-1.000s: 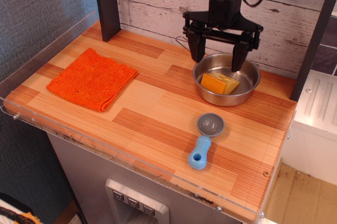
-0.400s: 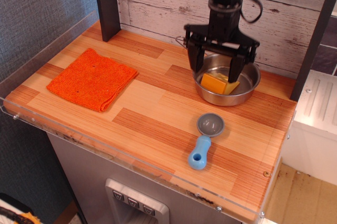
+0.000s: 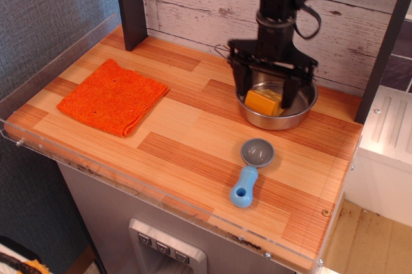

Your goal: Pick orange toy and place it near spoon

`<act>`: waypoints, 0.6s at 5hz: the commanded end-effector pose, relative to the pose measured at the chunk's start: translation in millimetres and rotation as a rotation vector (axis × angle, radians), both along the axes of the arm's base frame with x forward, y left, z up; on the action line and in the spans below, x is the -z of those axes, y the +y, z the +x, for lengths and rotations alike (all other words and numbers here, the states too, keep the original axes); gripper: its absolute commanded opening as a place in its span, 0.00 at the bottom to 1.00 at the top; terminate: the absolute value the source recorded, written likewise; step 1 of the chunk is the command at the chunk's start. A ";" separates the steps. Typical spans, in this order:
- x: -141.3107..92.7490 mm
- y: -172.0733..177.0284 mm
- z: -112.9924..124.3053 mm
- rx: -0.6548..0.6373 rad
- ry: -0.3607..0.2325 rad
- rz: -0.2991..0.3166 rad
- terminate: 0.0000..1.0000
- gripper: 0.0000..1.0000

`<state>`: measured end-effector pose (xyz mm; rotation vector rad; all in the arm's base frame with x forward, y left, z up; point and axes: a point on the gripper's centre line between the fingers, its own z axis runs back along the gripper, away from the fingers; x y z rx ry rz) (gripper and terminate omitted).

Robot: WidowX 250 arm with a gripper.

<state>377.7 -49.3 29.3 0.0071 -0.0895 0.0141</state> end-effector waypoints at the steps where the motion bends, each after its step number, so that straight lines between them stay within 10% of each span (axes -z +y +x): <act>1: -8.6 -10.7 6.8 0.027 -0.058 0.006 0.00 1.00; 2: -9.7 -12.3 8.6 0.030 -0.065 0.002 0.00 0.00; 3: -28.1 -5.1 11.8 0.025 -0.115 -0.014 0.00 0.00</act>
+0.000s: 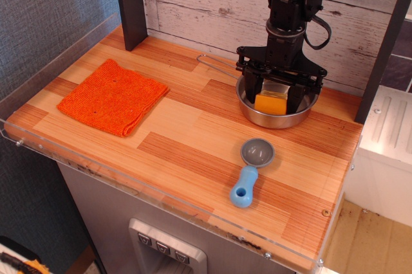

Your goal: Pick orange toy and place it near spoon

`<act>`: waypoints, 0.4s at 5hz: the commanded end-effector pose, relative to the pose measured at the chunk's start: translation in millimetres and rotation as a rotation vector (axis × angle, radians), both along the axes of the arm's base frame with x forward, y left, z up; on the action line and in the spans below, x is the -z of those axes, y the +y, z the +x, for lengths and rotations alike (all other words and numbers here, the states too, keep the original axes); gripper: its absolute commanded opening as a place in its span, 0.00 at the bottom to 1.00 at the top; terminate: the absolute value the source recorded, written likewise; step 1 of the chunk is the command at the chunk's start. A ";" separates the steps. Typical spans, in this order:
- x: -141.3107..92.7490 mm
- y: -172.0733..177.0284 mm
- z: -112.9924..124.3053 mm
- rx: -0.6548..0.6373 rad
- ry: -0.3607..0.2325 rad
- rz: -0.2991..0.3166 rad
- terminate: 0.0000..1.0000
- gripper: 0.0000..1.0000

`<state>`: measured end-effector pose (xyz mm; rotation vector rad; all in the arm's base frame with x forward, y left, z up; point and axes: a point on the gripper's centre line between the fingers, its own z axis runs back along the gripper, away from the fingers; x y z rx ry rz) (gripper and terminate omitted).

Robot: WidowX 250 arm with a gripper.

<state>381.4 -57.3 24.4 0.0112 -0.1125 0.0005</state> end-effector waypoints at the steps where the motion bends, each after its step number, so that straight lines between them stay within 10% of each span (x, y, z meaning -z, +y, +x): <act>1: -69.8 18.9 8.9 0.037 -0.186 -0.039 0.00 0.00; 2: -97.4 41.0 -8.8 0.049 -0.237 -0.040 0.00 0.00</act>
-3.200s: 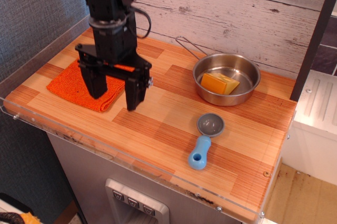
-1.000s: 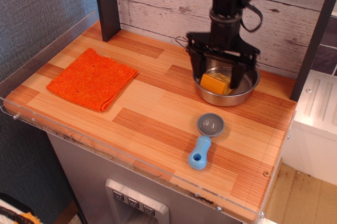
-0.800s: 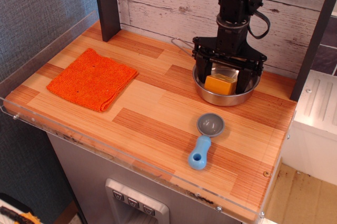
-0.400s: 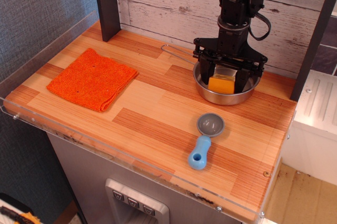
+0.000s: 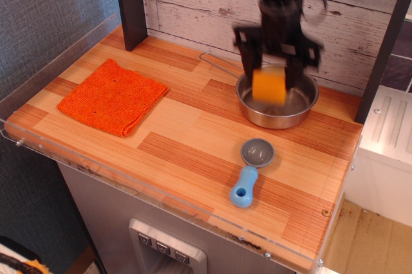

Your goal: Pick orange toy and place it near spoon

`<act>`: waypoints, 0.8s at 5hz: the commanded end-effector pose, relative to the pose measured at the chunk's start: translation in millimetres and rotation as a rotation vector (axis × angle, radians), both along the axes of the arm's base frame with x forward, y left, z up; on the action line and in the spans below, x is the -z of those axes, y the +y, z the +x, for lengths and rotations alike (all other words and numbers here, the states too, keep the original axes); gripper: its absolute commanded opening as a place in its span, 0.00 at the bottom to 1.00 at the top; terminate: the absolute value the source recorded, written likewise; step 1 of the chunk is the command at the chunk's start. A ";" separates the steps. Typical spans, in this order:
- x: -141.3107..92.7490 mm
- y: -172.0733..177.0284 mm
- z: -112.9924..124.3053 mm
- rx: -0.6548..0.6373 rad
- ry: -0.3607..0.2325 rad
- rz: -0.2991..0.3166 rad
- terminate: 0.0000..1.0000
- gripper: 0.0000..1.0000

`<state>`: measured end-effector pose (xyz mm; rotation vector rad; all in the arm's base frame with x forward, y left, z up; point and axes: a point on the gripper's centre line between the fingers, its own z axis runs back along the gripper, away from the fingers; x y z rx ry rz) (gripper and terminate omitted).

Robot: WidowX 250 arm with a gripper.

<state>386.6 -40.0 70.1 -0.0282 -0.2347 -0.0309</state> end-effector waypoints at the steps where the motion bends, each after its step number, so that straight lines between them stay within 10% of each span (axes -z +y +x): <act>1: -59.3 48.3 -38.5 0.053 -0.096 0.019 0.00 0.00; 4: -3.9 56.9 -89.5 0.105 0.079 0.025 0.00 0.00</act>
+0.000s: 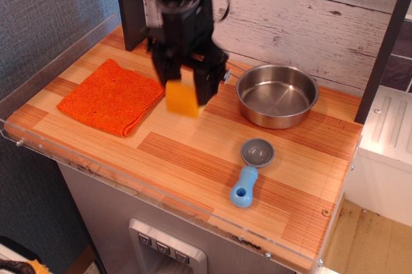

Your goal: Pick orange toy and place it near spoon

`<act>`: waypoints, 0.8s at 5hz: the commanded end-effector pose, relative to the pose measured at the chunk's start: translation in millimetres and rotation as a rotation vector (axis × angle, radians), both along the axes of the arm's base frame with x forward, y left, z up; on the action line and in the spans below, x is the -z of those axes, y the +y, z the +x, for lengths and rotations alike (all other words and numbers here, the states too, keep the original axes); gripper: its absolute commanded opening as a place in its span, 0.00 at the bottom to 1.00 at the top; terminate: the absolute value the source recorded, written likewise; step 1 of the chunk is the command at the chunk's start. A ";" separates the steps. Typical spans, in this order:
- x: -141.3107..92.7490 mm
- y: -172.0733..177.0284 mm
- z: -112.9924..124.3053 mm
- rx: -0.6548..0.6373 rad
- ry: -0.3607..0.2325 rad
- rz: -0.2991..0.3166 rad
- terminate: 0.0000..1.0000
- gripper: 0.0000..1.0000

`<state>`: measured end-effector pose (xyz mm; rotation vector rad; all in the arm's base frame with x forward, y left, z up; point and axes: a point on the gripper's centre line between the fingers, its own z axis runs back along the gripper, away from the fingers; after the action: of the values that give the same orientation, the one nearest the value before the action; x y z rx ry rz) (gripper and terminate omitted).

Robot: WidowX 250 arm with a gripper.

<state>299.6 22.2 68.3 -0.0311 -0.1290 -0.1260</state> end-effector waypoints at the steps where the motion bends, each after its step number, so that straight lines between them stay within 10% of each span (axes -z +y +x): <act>1: 11.2 -9.0 -10.5 0.035 0.012 0.039 0.00 0.00; 3: 25.5 -7.8 -15.0 0.067 0.056 0.077 0.00 0.00; 4: 19.2 -6.9 -15.8 0.089 0.060 0.074 0.00 1.00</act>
<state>274.9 13.2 31.6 0.0232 -0.0062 -0.2153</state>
